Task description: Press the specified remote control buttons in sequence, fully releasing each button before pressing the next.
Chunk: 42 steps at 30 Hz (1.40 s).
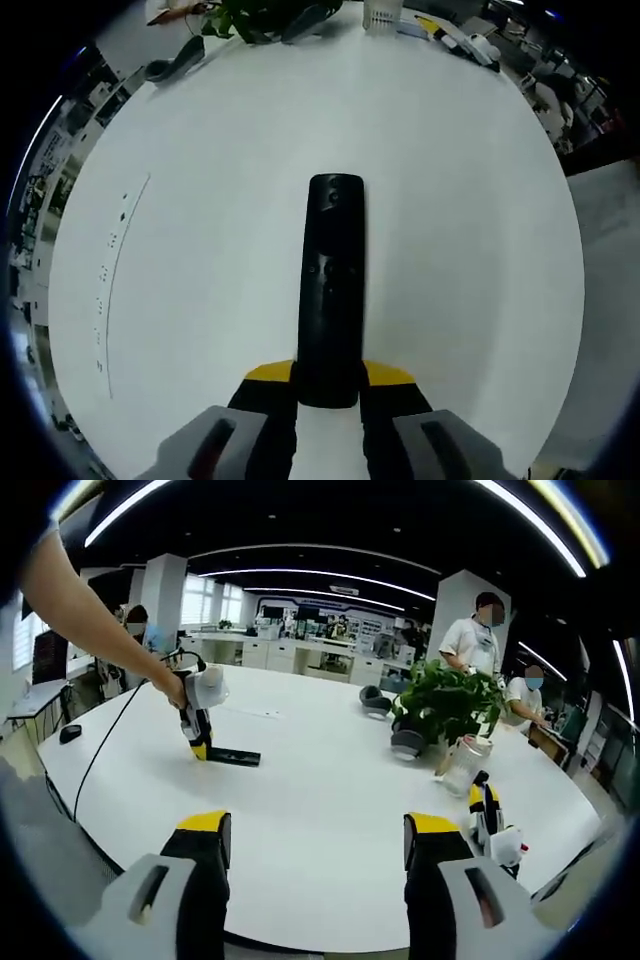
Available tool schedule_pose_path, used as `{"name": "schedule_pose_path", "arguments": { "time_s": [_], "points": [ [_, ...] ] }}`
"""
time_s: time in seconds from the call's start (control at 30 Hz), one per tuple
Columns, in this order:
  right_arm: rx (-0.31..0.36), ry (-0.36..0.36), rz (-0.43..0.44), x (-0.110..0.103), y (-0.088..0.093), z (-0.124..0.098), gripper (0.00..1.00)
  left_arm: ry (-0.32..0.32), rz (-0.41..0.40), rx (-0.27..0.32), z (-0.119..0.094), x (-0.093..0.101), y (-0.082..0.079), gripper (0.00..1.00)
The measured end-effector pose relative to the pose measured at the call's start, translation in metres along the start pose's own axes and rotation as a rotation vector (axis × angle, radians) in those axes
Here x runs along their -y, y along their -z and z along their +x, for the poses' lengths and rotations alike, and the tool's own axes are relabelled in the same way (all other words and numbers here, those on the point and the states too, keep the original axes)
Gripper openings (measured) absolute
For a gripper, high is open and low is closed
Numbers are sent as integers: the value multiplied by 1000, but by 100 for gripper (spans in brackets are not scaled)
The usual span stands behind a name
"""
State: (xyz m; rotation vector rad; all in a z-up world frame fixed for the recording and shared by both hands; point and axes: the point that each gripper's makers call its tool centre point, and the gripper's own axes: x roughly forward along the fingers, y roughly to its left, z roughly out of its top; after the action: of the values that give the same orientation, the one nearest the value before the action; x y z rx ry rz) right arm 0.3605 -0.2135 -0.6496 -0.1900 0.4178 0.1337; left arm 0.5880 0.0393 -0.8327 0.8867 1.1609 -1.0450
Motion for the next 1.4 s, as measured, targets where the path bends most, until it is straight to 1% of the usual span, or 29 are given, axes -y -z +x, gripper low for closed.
{"name": "schedule_pose_path", "arguments": {
  "time_s": [0.1, 0.33, 0.43, 0.57, 0.63, 1.13, 1.4],
  "points": [
    [6, 2, 3, 1, -1, -1, 73, -1, 18, -6, 1, 4, 2, 23],
    [21, 7, 10, 2, -4, -2, 73, -5, 13, -13, 0, 14, 6, 23],
    [26, 8, 10, 2, -4, -2, 73, -5, 6, -10, 0, 20, 8, 23],
    [31, 5, 10, 1, -5, -3, 73, -5, 21, -8, 0, 30, 11, 23],
    [34, 4, 10, 1, -6, -3, 73, -2, 24, -14, -1, 37, 13, 23],
    [46, 0, 16, 1, -8, -4, 73, 1, 35, -45, -2, 59, 19, 23],
    [50, -6, 16, 0, -9, -4, 73, 2, 30, -35, -5, 73, 24, 23]
  ]
}}
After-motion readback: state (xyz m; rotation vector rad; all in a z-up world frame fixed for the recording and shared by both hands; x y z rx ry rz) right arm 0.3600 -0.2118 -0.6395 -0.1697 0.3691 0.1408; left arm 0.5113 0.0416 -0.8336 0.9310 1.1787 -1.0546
